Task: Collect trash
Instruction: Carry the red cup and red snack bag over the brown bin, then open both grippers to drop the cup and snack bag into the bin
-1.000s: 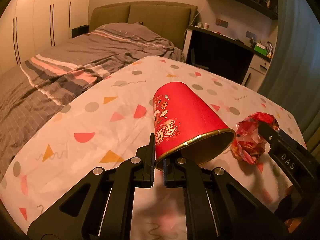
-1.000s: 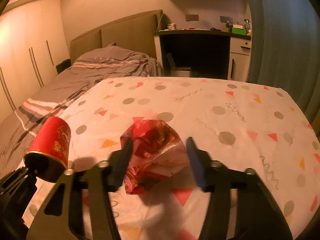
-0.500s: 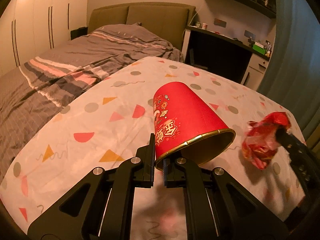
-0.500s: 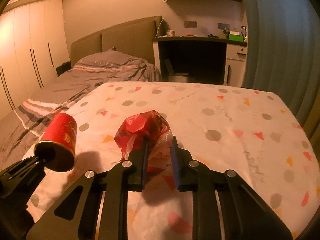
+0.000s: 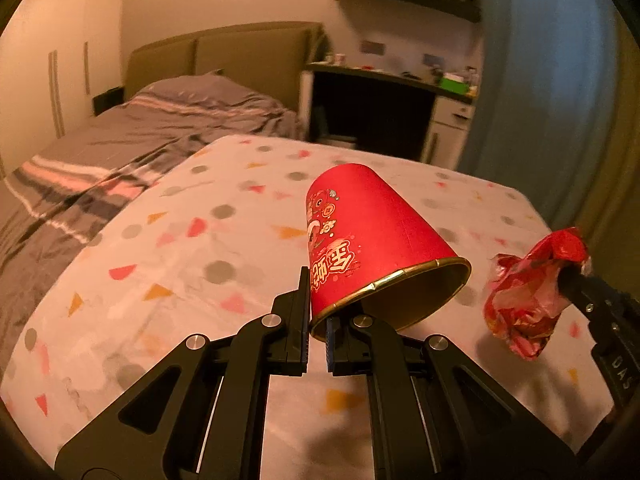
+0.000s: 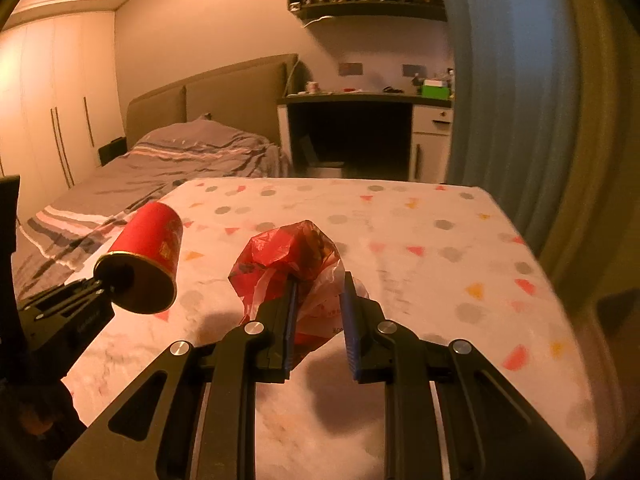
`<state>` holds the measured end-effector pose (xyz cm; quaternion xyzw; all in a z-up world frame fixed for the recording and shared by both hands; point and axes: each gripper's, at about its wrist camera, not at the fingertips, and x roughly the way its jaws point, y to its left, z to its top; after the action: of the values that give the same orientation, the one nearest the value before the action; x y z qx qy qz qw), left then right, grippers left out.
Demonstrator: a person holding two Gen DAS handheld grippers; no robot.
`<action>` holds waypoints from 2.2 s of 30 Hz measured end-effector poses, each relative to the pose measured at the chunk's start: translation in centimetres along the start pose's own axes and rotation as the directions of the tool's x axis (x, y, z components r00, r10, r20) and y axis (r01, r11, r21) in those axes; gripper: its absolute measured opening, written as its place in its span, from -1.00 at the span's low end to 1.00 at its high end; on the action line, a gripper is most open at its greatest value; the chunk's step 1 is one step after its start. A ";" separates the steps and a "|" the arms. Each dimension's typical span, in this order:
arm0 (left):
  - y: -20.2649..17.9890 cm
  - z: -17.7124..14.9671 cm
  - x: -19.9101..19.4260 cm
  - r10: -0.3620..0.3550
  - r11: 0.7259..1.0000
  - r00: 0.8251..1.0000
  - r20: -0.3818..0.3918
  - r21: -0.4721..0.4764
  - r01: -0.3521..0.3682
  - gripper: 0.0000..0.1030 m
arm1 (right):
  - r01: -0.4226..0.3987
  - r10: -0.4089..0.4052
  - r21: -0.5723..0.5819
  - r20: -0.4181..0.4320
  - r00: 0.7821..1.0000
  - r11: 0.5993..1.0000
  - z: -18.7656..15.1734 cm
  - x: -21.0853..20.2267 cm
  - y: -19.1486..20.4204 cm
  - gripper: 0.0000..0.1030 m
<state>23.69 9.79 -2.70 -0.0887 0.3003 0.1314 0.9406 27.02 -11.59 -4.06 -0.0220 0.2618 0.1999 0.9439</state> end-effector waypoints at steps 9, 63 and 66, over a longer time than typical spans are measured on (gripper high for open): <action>-8.0 -2.4 -4.7 -0.121 0.988 0.993 0.017 0.103 0.118 -0.90 | 0.066 -0.068 0.050 0.040 0.997 0.997 -2.0 -7.0 -4.9 -0.58; -39.5 -11.0 -4.8 -0.544 0.743 0.825 -0.153 0.369 0.559 -0.89 | 0.488 -0.521 0.337 0.011 0.853 0.805 -10.7 -15.7 -28.4 -0.47; -39.5 -11.1 -4.5 -0.561 0.730 0.811 -0.169 0.362 0.580 -0.75 | 0.490 -0.523 0.338 0.008 0.852 0.804 -10.8 -15.7 -28.6 -0.37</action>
<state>26.04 -31.33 -5.52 0.0128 0.3010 -0.2294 0.9256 20.62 -45.24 -7.23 0.0742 0.2276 -0.1042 0.9653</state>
